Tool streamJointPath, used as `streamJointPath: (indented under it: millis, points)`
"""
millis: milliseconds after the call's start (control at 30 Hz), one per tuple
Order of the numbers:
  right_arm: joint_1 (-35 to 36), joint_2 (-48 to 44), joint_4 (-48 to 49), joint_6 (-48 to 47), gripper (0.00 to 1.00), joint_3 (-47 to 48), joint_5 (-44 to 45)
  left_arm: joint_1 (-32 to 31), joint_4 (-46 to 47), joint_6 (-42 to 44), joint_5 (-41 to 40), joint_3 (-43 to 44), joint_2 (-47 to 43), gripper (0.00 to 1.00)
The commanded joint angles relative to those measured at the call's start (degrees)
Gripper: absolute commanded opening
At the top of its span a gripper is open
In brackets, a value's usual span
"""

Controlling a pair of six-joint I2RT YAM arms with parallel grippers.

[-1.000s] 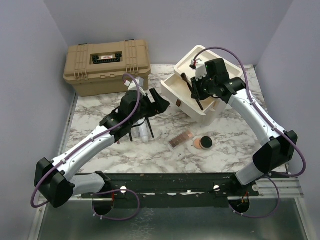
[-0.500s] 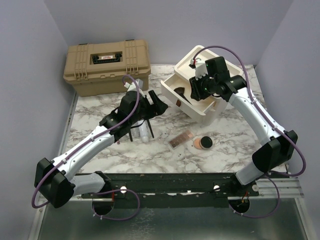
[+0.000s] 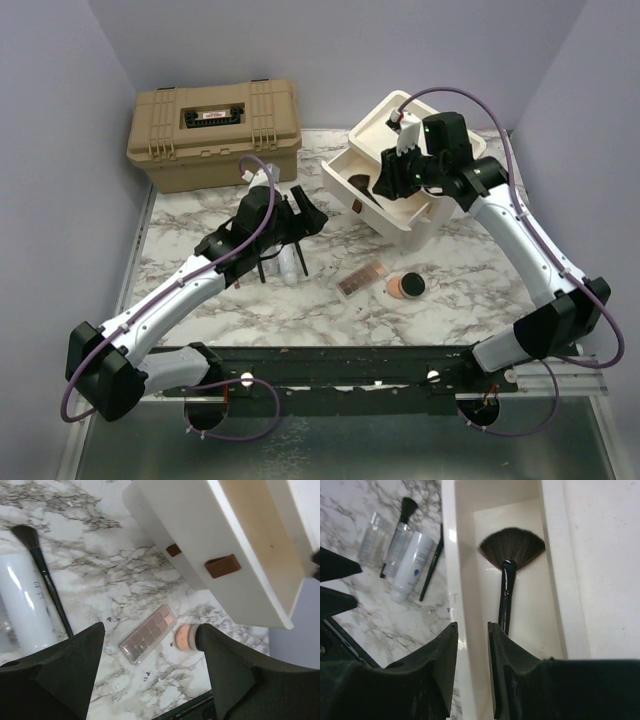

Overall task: Organize the makeup
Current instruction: Place the makeup brush in the drawer, then pick up the makeup brush from the center of the board.

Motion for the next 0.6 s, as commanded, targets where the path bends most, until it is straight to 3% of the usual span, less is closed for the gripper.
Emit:
streamJointPath:
  millis: [0,100,267,567]
  points:
    - [0.5,-7.5,5.6,5.9,0.39,-5.0,-6.9,0.7,-6.7,3.1,-8.4,-0.3,-3.1,0.79]
    - [0.5,-13.0,7.9,8.8,0.41,-9.6,-8.3,1.3,-12.9,6.8,-16.5,1.6,-4.9,0.8]
    - [0.5,-21.3,11.4,14.7,0.41,-17.1,-9.9,3.2,-19.8,9.3,-22.1,3.1,-3.3,0.75]
    - [0.5,-32.1,8.4,21.0,0.45,-22.0,-7.0,4.9,-22.6,7.8,-16.7,-2.4,-3.0,0.6]
